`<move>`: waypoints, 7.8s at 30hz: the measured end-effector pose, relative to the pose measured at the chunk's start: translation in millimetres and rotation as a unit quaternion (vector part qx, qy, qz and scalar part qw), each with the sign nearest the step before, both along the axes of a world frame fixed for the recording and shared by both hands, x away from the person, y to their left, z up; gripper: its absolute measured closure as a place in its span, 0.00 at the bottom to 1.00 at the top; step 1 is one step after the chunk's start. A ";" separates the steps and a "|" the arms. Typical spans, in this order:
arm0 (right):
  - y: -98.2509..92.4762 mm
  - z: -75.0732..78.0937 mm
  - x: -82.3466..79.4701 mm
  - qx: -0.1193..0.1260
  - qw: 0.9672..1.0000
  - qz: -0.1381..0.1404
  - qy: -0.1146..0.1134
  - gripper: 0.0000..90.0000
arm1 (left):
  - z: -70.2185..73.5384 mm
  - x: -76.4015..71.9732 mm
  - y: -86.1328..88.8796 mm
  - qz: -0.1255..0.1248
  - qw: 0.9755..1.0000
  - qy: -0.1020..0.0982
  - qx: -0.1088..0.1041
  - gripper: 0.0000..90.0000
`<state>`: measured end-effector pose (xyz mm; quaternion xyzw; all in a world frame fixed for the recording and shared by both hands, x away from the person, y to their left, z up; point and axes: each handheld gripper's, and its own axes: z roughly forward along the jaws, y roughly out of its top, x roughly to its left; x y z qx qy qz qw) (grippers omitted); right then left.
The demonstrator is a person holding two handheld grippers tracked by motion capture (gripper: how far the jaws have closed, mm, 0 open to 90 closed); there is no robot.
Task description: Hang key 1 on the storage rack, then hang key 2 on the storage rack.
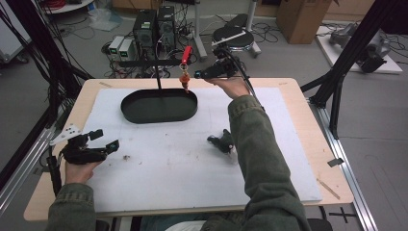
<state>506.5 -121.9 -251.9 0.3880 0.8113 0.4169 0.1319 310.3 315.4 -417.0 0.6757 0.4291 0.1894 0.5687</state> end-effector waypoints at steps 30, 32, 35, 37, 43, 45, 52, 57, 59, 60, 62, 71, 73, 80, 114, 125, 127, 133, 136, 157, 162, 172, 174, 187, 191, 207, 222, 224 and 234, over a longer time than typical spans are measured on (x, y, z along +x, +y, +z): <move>-86.6 -36.0 -78.0 -0.048 0.999 -0.019 0.004 0.01 | 0.0 -2.0 -3.3 -0.003 1.000 0.009 0.016 0.06; -94.2 -40.3 -84.1 -0.043 0.999 -0.024 0.005 0.01 | -0.3 -1.8 -3.3 -0.004 1.000 0.009 0.017 0.06; -100.6 -44.6 -89.0 -0.039 0.999 -0.025 0.004 0.01 | -0.6 -1.6 -3.2 -0.005 1.000 0.011 0.018 0.06; -108.2 -52.0 -98.2 -0.033 0.999 -0.028 0.014 0.01 | -0.9 -1.4 -3.5 -0.005 1.000 0.012 0.021 0.06; -112.9 -64.8 -108.8 -0.031 0.999 -0.023 0.022 0.01 | -1.0 -1.8 -3.8 -0.006 1.000 0.013 0.023 0.06; -113.7 -72.9 -114.1 -0.043 0.999 -0.021 0.026 0.01 | -0.9 -2.1 -3.9 -0.006 1.000 0.014 0.022 0.06; -117.4 -89.9 -122.3 -0.047 0.998 -0.020 0.040 0.01 | -1.0 -2.3 -4.0 -0.007 1.000 0.014 0.024 0.06; -116.0 -104.2 -126.7 -0.059 0.997 -0.011 0.056 0.01 | -1.2 -2.4 -3.8 -0.006 1.000 0.015 0.023 0.06; -114.7 -109.3 -128.0 -0.062 0.996 -0.010 0.062 0.01 | -1.2 -2.4 -3.8 -0.005 1.000 0.015 0.023 0.06; -114.5 -111.2 -128.2 -0.064 0.996 -0.009 0.064 0.01 | -1.2 -2.5 -3.8 -0.006 1.000 0.015 0.023 0.06; -113.8 -117.3 -129.4 -0.064 0.996 -0.006 0.070 0.01 | -1.2 -2.5 -3.8 -0.006 1.000 0.015 0.024 0.06; -108.1 -134.3 -134.4 -0.076 0.993 0.001 0.091 0.01 | -1.4 -2.4 -3.7 -0.005 1.000 0.015 0.023 0.06; -107.4 -137.7 -135.3 -0.074 0.993 0.004 0.094 0.01 | -1.4 -2.4 -3.6 -0.005 1.000 0.015 0.023 0.06; -105.0 -149.2 -138.7 -0.080 0.991 0.004 0.106 0.01 | -1.5 -2.4 -3.3 -0.005 1.000 0.016 0.024 0.06; -90.3 -175.5 -152.7 -0.120 0.987 0.021 0.107 0.06 | -2.0 -2.1 -3.4 -0.006 1.000 0.018 0.025 0.06; -85.0 -174.5 -158.5 -0.133 0.986 0.033 0.094 0.53 | -2.1 -1.8 -3.1 -0.007 0.999 0.017 0.026 0.06; -86.2 -174.2 -157.6 -0.125 0.986 0.034 0.102 0.53 | -2.1 -1.8 -3.1 -0.007 1.000 0.017 0.026 0.06; -89.7 -165.7 -158.4 -0.104 0.988 0.039 0.107 0.53 | -2.3 -1.7 -3.0 -0.007 0.999 0.018 0.027 0.06; -91.6 -157.3 -158.6 -0.092 0.990 0.038 0.104 0.53 | -2.3 -1.7 -3.1 -0.007 0.999 0.018 0.027 0.06; -88.2 -118.5 -156.7 -0.053 0.992 0.054 0.096 0.53 | -2.2 -1.7 -2.7 -0.007 0.999 0.019 0.027 0.06; -83.1 -108.6 -152.9 -0.052 0.993 0.059 0.093 0.53 | -2.2 -1.6 -2.5 -0.007 0.999 0.018 0.027 0.06; -71.4 -90.0 -141.5 -0.040 0.993 0.073 0.088 0.53 | -2.2 -1.6 -2.4 -0.007 0.999 0.017 0.027 0.06; -68.8 -86.6 -139.0 -0.037 0.993 0.073 0.090 0.53 | -2.3 -1.6 -2.2 -0.007 0.999 0.018 0.028 0.06; -51.5 -61.9 -123.0 -0.020 0.992 0.086 0.095 0.53 | -2.7 -1.1 -2.9 -0.007 0.999 0.018 0.028 0.06; -41.3 -53.7 -115.9 -0.019 0.991 0.091 0.096 0.53 | -1.5 -1.4 -3.5 -0.009 0.999 0.012 0.028 0.06; -15.6 -36.6 -100.2 -0.019 0.990 0.101 0.092 0.53 | -1.2 -1.4 -2.8 -0.008 1.000 0.011 0.027 0.06; 0.1 -17.5 -76.5 -0.011 0.991 0.096 0.093 0.53 | -0.8 -1.8 -2.5 -0.006 1.000 0.011 0.025 0.06; 3.0 -15.3 -73.0 -0.013 0.991 0.094 0.094 0.53 | -0.7 -2.0 -2.4 -0.006 1.000 0.011 0.024 0.06; 17.3 -5.6 -57.8 -0.017 0.991 0.087 0.099 0.53 | -0.7 -1.9 -2.1 -0.005 1.000 0.010 0.025 0.06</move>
